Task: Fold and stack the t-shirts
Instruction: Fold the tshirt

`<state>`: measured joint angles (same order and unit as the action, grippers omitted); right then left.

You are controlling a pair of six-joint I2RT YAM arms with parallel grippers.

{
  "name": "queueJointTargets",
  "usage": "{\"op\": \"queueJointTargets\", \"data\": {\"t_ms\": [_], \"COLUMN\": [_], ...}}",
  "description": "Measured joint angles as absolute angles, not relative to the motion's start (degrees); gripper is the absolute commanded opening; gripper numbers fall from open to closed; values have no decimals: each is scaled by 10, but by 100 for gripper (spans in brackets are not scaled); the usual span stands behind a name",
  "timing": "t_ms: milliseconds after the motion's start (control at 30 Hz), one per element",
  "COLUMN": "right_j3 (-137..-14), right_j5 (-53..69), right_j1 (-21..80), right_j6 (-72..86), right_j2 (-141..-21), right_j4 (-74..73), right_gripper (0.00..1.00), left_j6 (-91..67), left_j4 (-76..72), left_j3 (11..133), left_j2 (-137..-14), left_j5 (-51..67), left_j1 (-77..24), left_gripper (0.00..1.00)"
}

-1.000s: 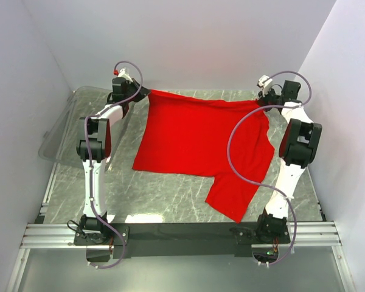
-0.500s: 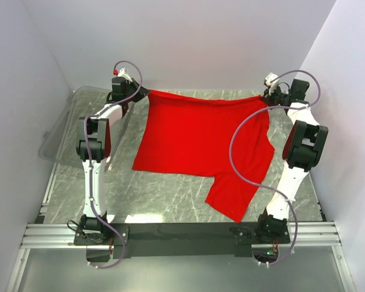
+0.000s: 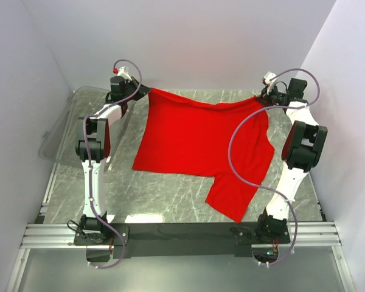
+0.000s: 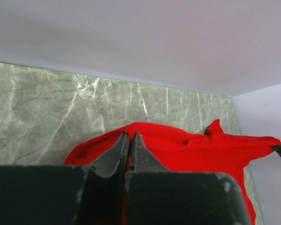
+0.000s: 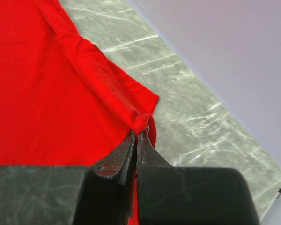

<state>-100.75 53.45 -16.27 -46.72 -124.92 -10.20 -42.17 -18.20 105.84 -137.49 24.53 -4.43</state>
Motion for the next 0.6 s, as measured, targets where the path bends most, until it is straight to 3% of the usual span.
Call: {"op": "queueJointTargets", "data": {"t_ms": [600], "right_j3": [-987], "right_j5": [578], "right_j1": [-180], "right_j6": [-501], "right_j2": [-1216], "right_j4": [-194], "right_gripper": [0], "left_j6": [-427], "left_j4": [-187], "left_j3": [1011], "left_j2": [-1330], "left_j5": [266], "left_j1": [-32], "left_gripper": [1]}}
